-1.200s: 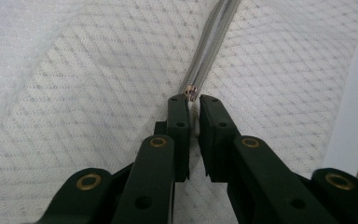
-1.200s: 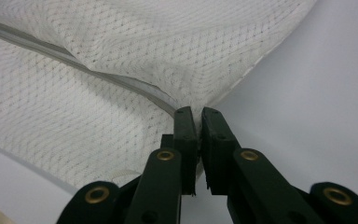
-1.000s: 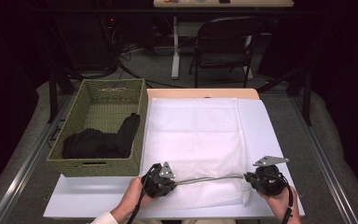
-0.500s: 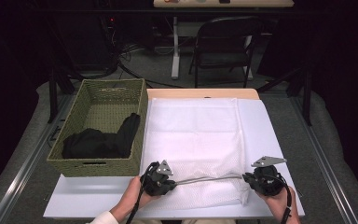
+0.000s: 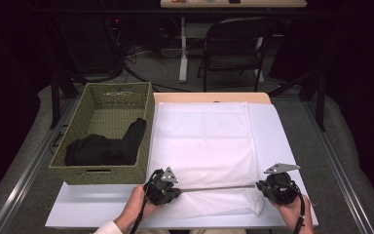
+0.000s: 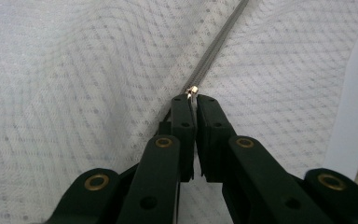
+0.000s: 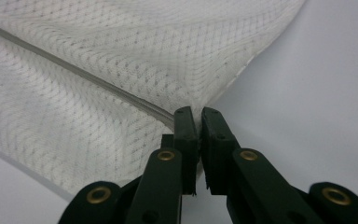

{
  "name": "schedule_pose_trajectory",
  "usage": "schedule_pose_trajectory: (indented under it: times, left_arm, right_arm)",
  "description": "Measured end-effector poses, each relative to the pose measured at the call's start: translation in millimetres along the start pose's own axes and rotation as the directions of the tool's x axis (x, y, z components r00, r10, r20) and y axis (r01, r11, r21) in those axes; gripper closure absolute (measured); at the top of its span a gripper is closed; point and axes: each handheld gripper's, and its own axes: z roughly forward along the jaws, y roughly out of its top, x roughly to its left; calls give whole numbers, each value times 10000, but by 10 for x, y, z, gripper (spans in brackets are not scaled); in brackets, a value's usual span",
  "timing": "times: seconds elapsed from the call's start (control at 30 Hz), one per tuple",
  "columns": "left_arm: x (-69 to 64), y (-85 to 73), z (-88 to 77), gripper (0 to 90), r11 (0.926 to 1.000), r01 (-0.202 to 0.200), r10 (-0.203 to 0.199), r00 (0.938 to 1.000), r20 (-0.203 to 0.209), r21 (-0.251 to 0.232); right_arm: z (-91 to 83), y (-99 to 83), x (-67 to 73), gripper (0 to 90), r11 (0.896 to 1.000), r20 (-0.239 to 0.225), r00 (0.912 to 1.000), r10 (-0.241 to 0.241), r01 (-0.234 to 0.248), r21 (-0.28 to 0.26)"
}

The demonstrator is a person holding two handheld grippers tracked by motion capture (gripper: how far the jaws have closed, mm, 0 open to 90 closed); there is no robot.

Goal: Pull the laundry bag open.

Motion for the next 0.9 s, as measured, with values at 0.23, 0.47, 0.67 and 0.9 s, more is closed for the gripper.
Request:
schedule_pose_trajectory:
  times: [0.23, 0.47, 0.67, 0.9]
  left_arm:
    - [3, -35, -34, 866, 10000, 79, -79, 10000, -5, -60]
    - [20, -54, -36, 865, 10000, 41, -41, 10000, -14, 54]
    - [45, -7, 5, 859, 9999, 119, -119, 9999, 4, 29]
    - [5, 30, 58, 816, 9997, 129, -128, 9999, 69, -183]
  right_arm:
    - [44, 21, 28, 859, 9996, 83, 9999, -72, 70, 261]
    - [101, 39, 66, 860, 9987, 275, 9995, -128, 114, 489]
    - [92, 45, 80, 854, 9996, -864, 9959, -270, 274, 35]
    - [72, 40, 75, 846, 9994, -1021, 9943, -305, 289, -170]
